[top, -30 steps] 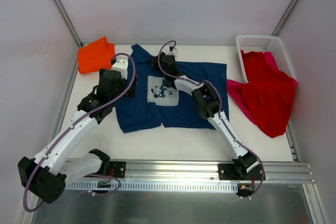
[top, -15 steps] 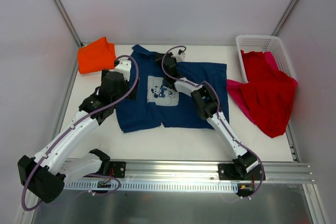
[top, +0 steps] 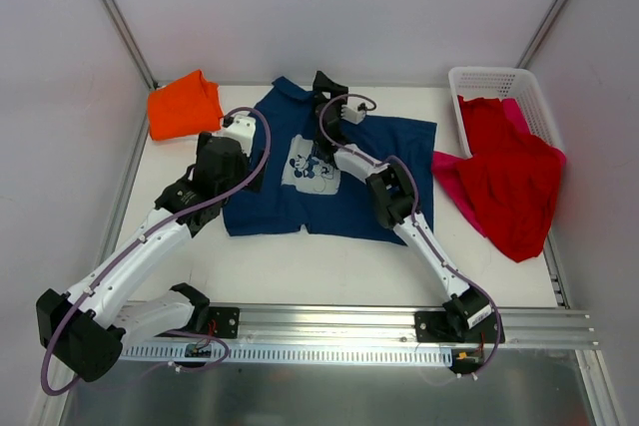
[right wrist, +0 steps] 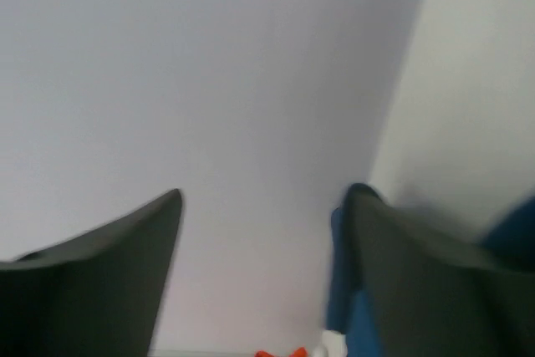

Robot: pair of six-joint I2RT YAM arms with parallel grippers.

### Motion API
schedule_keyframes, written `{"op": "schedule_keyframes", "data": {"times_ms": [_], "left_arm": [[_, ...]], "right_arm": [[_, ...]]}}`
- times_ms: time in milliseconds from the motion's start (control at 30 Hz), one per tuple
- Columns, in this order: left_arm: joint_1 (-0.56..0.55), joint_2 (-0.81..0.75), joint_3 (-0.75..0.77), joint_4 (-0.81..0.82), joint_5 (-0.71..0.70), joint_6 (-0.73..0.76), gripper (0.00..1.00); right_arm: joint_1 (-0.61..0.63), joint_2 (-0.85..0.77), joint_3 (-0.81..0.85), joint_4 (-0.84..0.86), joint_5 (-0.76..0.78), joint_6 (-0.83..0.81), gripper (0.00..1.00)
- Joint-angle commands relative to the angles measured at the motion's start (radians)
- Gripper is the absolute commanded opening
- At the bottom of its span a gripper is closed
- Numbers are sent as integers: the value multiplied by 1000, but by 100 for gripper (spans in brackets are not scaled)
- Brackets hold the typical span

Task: Fold and stack the t-shirts
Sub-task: Flatten out the tshirt

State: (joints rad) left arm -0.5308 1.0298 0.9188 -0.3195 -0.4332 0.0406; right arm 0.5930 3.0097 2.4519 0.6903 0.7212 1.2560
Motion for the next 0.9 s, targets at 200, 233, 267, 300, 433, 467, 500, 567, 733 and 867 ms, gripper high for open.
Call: {"op": "schedule_keyframes", "data": {"times_ms": [200, 233, 267, 300, 433, 467, 500, 567, 733, 867], "left_arm": [[-17, 13, -3, 13, -39, 19, 99], [-20, 15, -3, 11, -41, 19, 99], [-20, 16, -3, 14, -41, 21, 99], [-21, 18, -1, 13, -42, 19, 99], [-29, 16, 0, 11, -50, 21, 99], [-29, 13, 0, 11, -49, 21, 99], [-29, 10, 0, 11, -45, 19, 99], [-34, 7, 2, 11, -44, 19, 99], [-40, 13, 2, 11, -35, 16, 99], [-40, 90, 17, 11, 11, 5, 99]], "right_arm": [[-74, -77, -25, 122, -86, -130, 100], [-82, -96, -33, 149, -135, -182, 99], [-85, -151, -50, 184, -159, -273, 99], [-87, -188, -91, 193, -183, -321, 99], [-107, -382, -160, 73, -414, -487, 100], [-108, -456, -180, 48, -454, -569, 99], [-110, -501, -268, 55, -500, -592, 100], [-110, -648, -380, 67, -503, -636, 99], [-76, -978, -666, -317, -442, -877, 99], [-55, -1106, -671, -814, -476, -900, 99]]}}
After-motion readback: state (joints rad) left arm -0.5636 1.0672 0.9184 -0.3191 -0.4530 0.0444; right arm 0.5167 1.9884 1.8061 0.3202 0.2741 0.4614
